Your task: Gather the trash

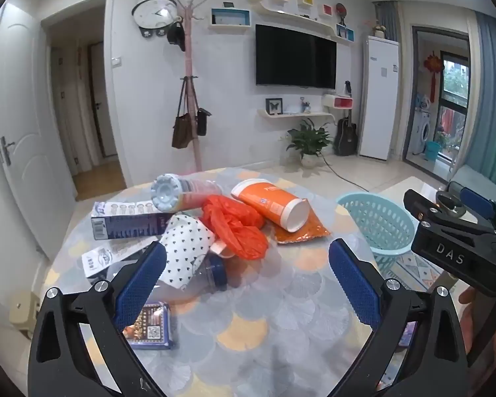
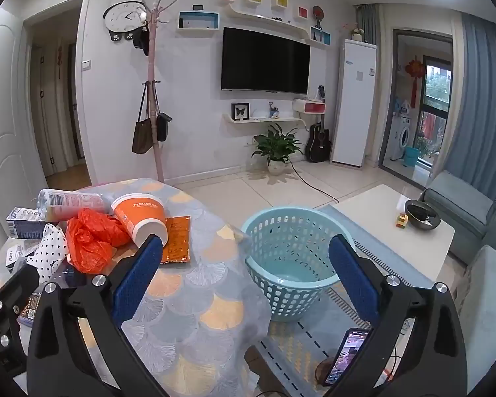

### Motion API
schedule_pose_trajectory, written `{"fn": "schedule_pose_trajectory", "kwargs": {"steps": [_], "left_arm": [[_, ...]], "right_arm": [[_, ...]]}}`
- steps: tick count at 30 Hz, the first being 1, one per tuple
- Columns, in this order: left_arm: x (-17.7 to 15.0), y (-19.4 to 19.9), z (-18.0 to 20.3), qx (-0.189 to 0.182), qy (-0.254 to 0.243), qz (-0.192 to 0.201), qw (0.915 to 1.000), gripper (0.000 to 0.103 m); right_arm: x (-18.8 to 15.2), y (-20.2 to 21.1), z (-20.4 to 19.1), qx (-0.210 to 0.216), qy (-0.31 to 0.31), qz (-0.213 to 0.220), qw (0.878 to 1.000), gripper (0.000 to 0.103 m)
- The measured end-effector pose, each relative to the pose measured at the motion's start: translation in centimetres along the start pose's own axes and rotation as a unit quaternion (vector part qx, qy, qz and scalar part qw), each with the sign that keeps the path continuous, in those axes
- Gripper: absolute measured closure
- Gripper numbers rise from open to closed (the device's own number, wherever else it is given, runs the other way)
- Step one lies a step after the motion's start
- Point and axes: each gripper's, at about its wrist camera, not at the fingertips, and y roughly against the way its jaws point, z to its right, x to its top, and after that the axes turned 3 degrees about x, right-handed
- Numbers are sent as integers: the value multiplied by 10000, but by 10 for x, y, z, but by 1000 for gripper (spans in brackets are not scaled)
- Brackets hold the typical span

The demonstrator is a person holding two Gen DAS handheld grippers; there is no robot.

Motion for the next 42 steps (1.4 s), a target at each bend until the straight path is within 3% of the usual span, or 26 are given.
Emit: {"fn": "schedule_pose_trajectory", "kwargs": {"steps": [7, 33, 42], "left_arm": [[-7, -1, -3, -163, 127, -45, 9998, 7], [-6, -2, -1, -208, 183, -13, 9996, 7], [-7, -4, -5, -229, 240, -29, 9994, 7]], "right_arm": [[3, 0, 11, 77, -58, -18, 10000, 7], [-2, -2, 3, -44, 2, 0, 10000, 7], [-4, -4, 2, -46, 2, -26, 10000, 12]]}}
